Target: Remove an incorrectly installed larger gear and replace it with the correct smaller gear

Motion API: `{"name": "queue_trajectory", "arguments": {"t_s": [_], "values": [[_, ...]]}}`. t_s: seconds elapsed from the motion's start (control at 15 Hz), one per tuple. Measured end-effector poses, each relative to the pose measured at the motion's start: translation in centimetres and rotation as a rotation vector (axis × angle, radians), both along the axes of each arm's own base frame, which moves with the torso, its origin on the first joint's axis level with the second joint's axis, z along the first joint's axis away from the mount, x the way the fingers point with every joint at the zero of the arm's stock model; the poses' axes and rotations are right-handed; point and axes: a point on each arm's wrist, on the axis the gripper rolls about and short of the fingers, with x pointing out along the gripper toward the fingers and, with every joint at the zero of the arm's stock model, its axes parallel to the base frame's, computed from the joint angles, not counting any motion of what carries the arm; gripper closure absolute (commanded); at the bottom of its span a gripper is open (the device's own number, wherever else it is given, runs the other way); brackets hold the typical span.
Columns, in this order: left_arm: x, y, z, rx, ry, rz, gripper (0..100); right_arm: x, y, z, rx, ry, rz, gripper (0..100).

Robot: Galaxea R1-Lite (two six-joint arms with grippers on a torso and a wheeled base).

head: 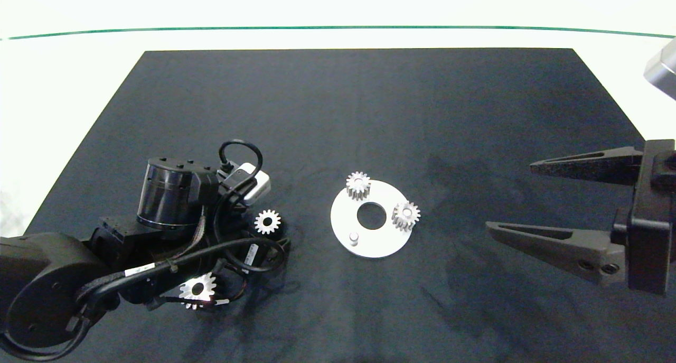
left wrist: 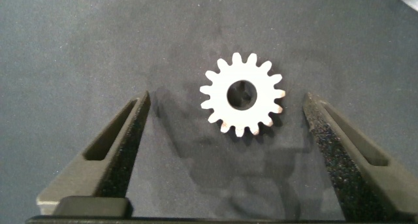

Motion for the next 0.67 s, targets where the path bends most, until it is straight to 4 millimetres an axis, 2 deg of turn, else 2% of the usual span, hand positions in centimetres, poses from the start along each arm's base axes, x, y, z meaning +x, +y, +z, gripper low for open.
{"name": "queue_trajectory", "arguments": {"t_s": [0.67], "values": [[0.29, -0.26, 0.46, -0.04, 0.002, 0.016, 32, 0.0, 0.0, 0.0, 0.0, 0.0, 0.0, 0]]}}
